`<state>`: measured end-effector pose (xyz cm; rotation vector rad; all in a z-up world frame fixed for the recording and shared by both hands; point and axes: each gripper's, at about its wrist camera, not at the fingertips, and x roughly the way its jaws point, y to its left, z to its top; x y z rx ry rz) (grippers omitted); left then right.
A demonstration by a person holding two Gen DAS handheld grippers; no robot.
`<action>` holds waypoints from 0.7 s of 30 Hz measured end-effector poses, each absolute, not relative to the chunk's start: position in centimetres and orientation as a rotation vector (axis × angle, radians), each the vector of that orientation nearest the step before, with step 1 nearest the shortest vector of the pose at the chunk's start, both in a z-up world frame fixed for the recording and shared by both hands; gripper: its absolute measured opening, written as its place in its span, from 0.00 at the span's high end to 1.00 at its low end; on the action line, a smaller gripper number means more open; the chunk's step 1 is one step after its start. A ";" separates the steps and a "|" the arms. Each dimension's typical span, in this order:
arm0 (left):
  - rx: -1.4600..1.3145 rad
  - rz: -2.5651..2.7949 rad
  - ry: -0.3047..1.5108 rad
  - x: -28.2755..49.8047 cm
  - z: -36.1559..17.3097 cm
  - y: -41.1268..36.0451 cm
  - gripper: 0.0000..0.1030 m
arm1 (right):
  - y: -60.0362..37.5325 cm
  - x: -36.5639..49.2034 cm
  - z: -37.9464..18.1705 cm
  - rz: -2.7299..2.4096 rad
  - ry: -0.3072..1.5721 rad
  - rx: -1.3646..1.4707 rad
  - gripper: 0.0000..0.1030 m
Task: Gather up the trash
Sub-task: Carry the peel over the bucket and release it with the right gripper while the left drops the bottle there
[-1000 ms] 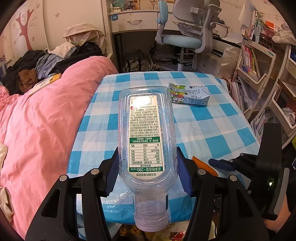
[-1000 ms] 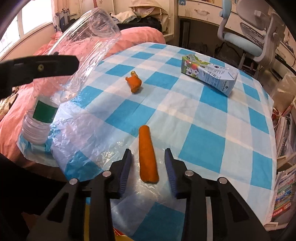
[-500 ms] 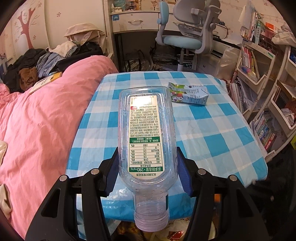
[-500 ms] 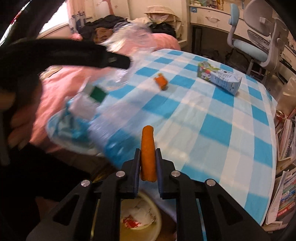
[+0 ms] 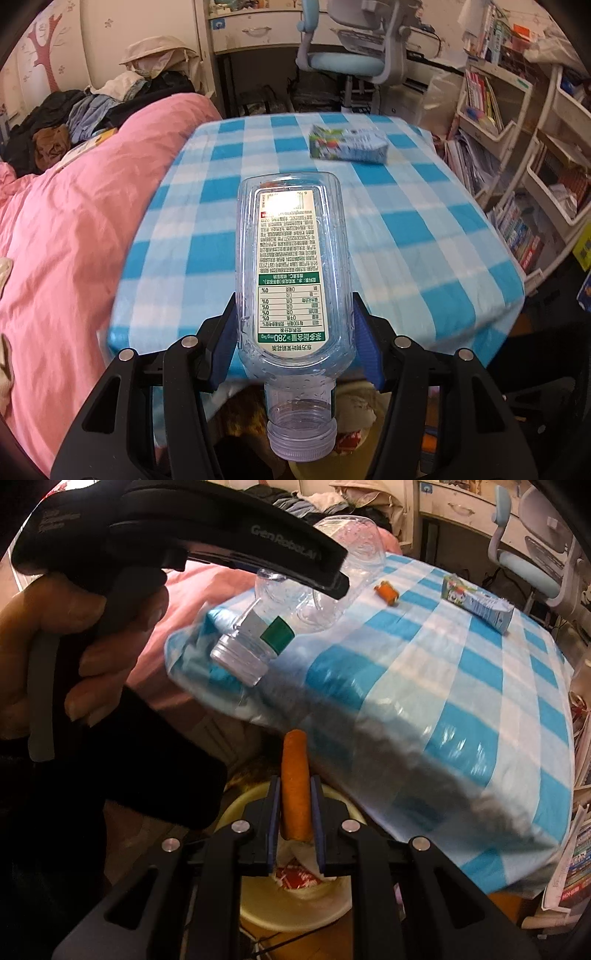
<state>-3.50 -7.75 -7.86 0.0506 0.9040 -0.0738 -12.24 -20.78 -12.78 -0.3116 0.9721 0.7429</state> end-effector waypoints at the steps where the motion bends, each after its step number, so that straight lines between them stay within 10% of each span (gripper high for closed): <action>1: 0.054 -0.077 0.913 -4.0 -8.2 -7.9 0.47 | -20.7 -12.5 -13.1 0.748 0.992 -0.317 0.84; 21: 0.060 -0.178 1.150 -11.6 -13.9 -10.8 0.41 | -20.2 -16.7 -14.9 0.730 1.037 -0.395 0.61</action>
